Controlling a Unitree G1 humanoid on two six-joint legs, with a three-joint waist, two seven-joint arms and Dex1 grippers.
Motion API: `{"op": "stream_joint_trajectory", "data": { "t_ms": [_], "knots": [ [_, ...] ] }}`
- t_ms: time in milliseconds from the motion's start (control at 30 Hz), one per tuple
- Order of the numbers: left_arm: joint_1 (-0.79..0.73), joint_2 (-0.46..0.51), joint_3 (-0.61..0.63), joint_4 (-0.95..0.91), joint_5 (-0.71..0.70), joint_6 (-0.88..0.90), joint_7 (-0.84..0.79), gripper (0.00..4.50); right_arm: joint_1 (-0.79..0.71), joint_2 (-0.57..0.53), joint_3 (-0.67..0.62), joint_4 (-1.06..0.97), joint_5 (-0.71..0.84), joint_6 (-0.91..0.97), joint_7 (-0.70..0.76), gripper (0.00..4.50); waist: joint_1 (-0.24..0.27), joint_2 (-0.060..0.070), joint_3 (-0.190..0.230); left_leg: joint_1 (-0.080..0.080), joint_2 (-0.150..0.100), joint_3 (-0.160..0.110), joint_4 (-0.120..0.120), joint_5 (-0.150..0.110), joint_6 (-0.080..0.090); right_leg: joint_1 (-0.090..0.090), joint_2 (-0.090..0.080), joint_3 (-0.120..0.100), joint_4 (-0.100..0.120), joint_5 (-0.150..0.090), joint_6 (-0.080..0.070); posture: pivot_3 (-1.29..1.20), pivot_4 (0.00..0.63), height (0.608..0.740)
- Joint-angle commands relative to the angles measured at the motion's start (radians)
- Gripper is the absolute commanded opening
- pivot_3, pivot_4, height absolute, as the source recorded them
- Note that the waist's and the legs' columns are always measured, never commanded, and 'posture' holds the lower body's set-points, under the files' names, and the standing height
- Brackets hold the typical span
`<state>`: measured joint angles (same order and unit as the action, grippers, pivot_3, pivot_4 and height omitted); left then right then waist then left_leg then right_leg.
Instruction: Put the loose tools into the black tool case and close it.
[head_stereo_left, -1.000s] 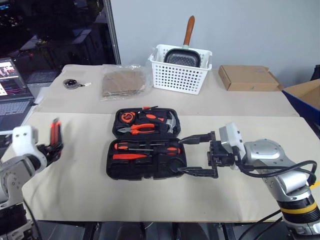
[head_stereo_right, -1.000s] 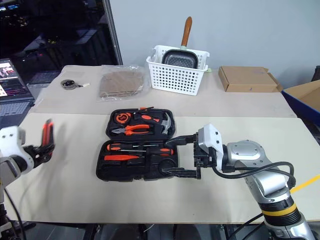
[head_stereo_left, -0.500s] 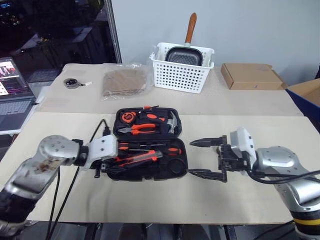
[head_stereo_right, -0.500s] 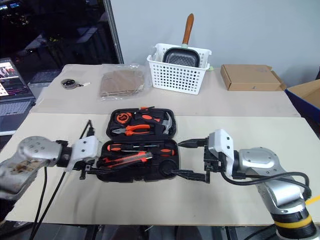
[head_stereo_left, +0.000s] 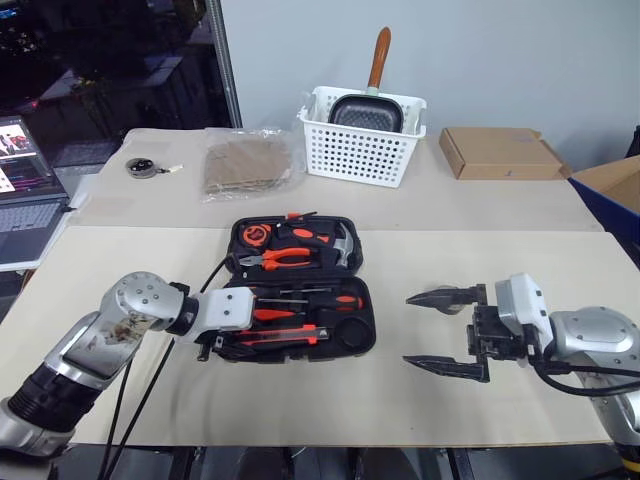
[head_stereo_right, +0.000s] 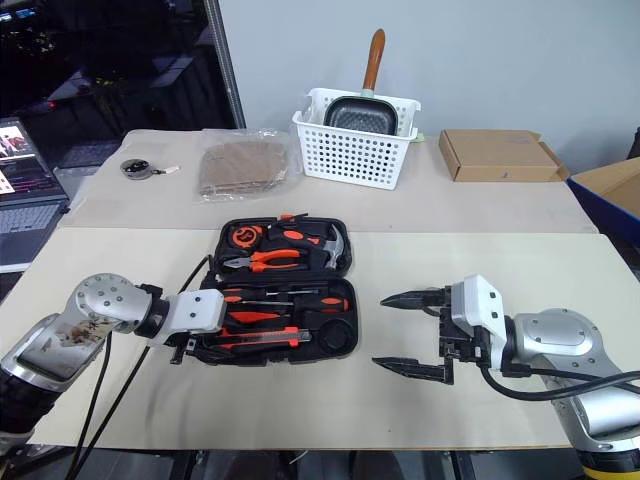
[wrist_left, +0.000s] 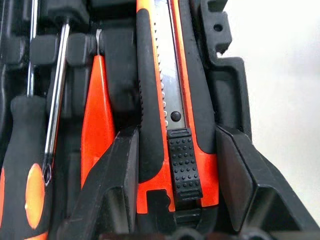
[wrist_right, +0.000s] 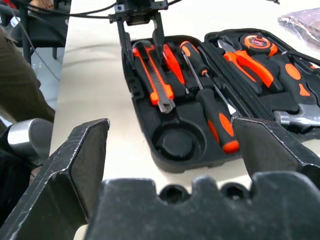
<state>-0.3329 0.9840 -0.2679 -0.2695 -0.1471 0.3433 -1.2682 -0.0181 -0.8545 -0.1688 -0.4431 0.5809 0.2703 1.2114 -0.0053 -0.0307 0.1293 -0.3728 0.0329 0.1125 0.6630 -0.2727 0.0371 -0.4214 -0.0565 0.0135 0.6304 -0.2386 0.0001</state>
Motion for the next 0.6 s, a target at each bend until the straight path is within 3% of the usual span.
{"op": "stream_joint_trajectory", "data": {
  "t_ms": [33,333,367,533,600],
  "knots": [
    [0.036,0.033,-0.004,0.004,0.022,-0.013,-0.026,1.75,-0.009,-0.013,-0.027,0.000,0.003,-0.031,0.016,4.50,-0.005,0.000,0.000,0.000,0.000,0.000,0.000,0.000,0.000,0.000,0.000,0.000,0.000,0.000,0.000,0.00,0.150,0.740],
    [0.045,0.025,-0.015,0.045,0.022,-0.046,-0.064,1.75,-0.027,-0.012,-0.012,0.014,-0.009,-0.034,0.019,4.50,-0.009,0.000,0.000,0.001,0.001,0.001,0.000,0.000,0.000,0.000,0.001,0.001,0.001,0.000,0.000,0.00,0.150,0.740],
    [0.046,0.026,-0.018,0.055,0.029,-0.056,-0.065,2.25,-0.028,-0.012,-0.012,0.014,-0.009,-0.034,0.019,4.50,-0.009,0.000,0.000,0.001,0.001,0.001,0.000,0.000,0.000,0.000,0.001,0.001,0.001,0.000,0.000,0.00,0.150,0.740],
    [0.035,-0.012,0.072,0.032,-0.069,0.003,-0.031,3.79,-0.026,-0.013,-0.012,0.008,-0.008,-0.028,0.016,4.50,-0.010,0.000,0.000,0.002,0.001,0.001,0.000,0.000,0.000,0.000,0.002,0.002,0.002,0.000,-0.001,0.00,0.150,0.740],
    [0.038,-0.025,0.125,0.004,-0.135,0.046,-0.031,4.04,-0.025,-0.011,-0.011,0.006,-0.009,-0.027,0.014,4.50,-0.008,0.000,0.000,0.002,0.001,0.001,0.000,0.000,0.000,0.000,0.001,0.001,0.002,0.000,-0.001,0.00,0.150,0.740]
  ]
}}
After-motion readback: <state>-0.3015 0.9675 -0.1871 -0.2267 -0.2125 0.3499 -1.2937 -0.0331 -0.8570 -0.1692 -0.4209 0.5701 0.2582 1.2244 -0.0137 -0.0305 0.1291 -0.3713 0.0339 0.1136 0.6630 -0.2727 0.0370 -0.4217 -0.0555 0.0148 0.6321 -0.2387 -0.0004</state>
